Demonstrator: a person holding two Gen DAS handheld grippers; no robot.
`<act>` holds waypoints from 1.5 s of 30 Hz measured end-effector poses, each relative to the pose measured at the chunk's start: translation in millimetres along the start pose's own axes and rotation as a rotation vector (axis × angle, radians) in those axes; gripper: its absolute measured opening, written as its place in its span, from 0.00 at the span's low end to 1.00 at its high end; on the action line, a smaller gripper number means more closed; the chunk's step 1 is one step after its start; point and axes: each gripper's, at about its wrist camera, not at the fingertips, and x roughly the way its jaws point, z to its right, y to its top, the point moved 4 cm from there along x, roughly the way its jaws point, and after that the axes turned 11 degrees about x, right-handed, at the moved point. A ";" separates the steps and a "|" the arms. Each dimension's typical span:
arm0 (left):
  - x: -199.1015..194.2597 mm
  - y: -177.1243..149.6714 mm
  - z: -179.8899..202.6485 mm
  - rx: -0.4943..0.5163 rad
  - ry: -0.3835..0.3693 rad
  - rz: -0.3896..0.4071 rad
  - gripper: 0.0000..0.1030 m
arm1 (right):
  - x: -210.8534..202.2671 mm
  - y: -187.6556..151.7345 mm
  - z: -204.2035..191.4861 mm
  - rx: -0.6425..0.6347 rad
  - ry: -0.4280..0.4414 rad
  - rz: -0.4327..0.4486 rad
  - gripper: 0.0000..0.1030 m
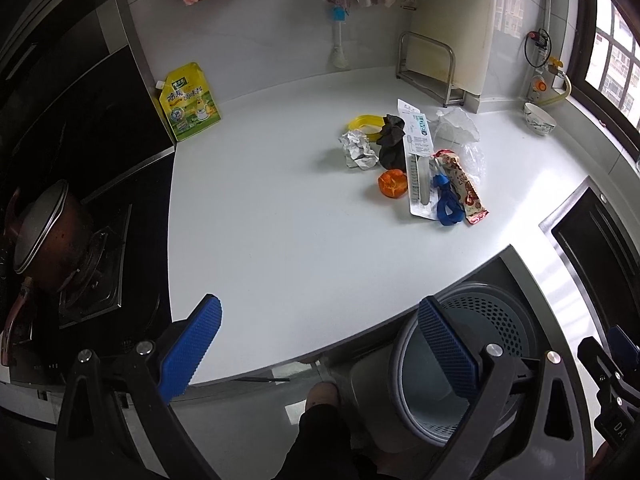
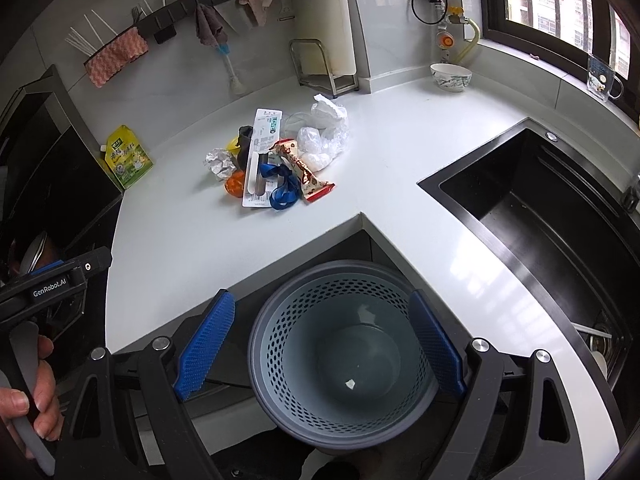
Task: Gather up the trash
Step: 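Move both tools toward the trash pile on the countertop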
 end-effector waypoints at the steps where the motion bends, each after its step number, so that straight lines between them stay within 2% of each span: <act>1: 5.3 4.7 -2.8 0.003 -0.003 0.004 0.94 | 5.1 5.7 -2.3 -0.001 -0.001 0.010 0.82; 7: 46.0 43.4 -14.6 0.059 -0.004 0.039 0.94 | 45.4 40.8 -14.3 0.025 -0.033 0.047 0.82; 11: 78.5 68.5 -21.8 0.082 -0.030 0.073 0.94 | 78.8 60.0 -23.4 0.016 -0.063 0.062 0.82; 16: 122.6 98.2 -25.2 0.110 -0.070 0.091 0.94 | 128.6 80.0 -29.3 0.039 -0.084 0.021 0.82; 25: 194.3 131.7 -17.1 0.147 -0.145 0.063 0.94 | 190.9 110.3 -31.6 0.050 -0.151 0.033 0.82; 34: 226.7 148.7 -5.0 0.187 -0.210 0.063 0.94 | 229.3 123.8 -39.2 0.015 -0.193 0.017 0.82; 45: 249.0 157.1 1.8 0.208 -0.251 0.041 0.94 | 251.1 126.9 -48.9 -0.025 -0.220 0.026 0.81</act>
